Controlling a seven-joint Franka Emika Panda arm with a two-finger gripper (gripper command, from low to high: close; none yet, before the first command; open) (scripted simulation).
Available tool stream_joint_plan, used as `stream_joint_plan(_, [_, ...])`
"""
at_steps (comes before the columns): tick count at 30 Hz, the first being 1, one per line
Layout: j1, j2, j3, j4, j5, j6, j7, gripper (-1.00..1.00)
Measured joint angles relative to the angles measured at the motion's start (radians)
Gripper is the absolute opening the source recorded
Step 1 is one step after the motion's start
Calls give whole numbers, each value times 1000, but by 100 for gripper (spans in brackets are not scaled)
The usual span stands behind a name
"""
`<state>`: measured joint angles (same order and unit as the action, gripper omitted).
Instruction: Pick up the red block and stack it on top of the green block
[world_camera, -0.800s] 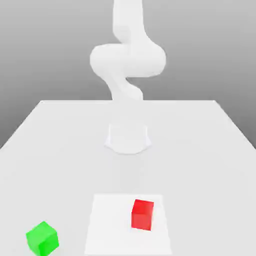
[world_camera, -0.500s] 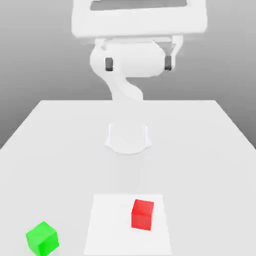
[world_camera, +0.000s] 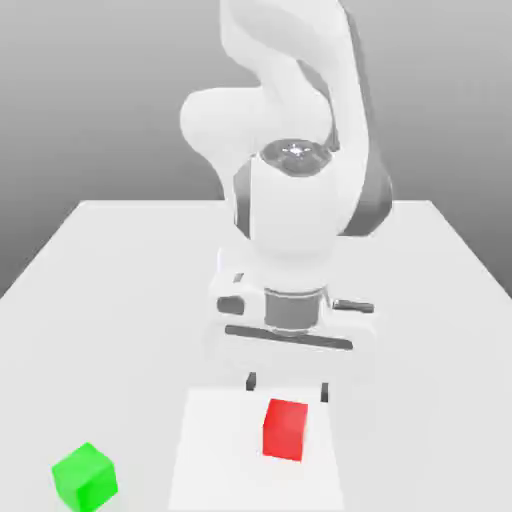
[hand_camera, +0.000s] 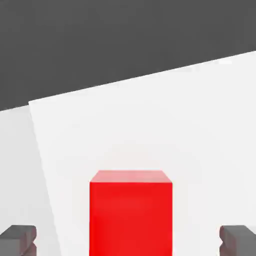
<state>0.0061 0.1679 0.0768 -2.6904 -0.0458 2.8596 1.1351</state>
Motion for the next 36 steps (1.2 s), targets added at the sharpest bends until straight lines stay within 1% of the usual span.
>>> stream_joint_plan(2, [13,73,-17,10,-18,61,14,0])
stream_joint_plan(3, [16,101,-22,14,-25,85,19,-100])
stream_joint_plan(10, [17,104,-22,14,-28,89,22,-100])
stream_joint_plan(16, [-1,-82,1,-10,27,-73,-24,-100])
stream_joint_plan(19, [-66,-79,-33,48,48,-132,-122,-100])
stream_joint_plan(29, [-283,19,-169,302,84,-287,-494,-100])
stream_joint_plan(33, [-313,139,-166,329,107,-192,-540,-100])
stream_joint_plan(34, [-316,166,-163,330,112,-168,-544,100])
stream_joint_plan(36, [-316,166,-163,330,112,-168,-544,100])
